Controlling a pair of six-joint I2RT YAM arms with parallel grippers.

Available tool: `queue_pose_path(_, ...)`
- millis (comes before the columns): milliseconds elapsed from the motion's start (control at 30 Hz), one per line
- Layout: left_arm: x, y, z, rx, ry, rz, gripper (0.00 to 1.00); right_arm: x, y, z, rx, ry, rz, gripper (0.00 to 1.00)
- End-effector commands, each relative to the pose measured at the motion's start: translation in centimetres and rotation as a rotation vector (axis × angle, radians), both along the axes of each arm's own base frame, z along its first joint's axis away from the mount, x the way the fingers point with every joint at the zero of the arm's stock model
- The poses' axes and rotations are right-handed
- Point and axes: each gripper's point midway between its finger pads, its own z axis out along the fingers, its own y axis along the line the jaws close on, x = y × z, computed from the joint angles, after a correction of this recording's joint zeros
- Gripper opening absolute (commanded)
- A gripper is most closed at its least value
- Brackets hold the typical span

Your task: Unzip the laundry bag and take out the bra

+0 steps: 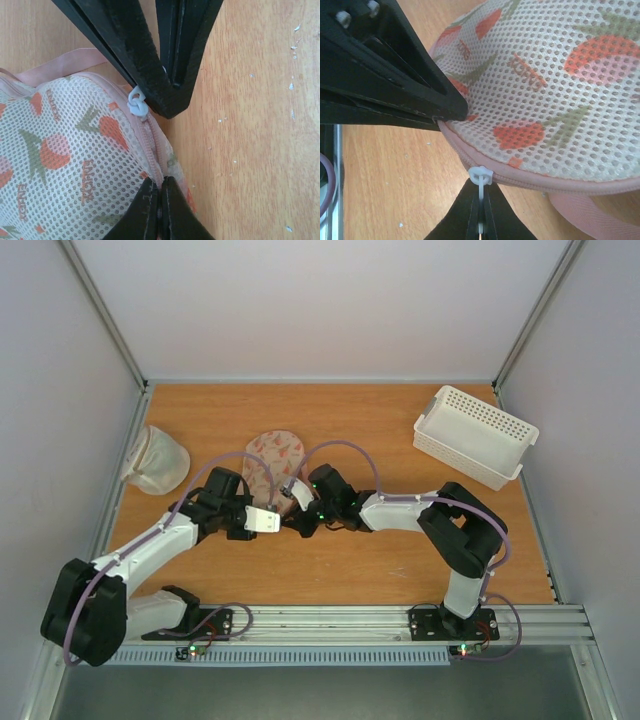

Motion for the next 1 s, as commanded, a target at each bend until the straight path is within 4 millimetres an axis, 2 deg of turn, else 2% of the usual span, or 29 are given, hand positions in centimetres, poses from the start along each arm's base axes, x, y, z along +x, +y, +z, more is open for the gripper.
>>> queue_pose_path(0, 0.2, 0.5, 0.1, 0.022, -0.06, -0.026, 0.01, 1.7, -1.4, -0.4, -0.027, -0.022, -0.059, 0.01)
queue_pose_path(367, -0.9, 0.6, -0.4, 0.06, -0.07, -0.114, 0.01, 6.1, -6.8, -2.1, -0.114, -0.03, -0.203, 0.01)
queue_pose_path(700, -1.6, 0.6, -0.2, 0.066, -0.048, -0.152, 0.01, 11.1, -11.1, -2.0, -0.128, -0.046, -0.355, 0.01)
queue_pose_path(833, -1.7, 0.7, -0.3, 0.073, -0.044, -0.153, 0.01, 12.4, -12.1, -1.7, -0.127, -0.055, -0.395, 0.01)
queue_pose_path(967, -1.8, 0.9, -0.4, 0.077, -0.04, -0.148, 0.01, 13.1, -13.1, -2.2, -0.138, -0.043, -0.425, 0.01)
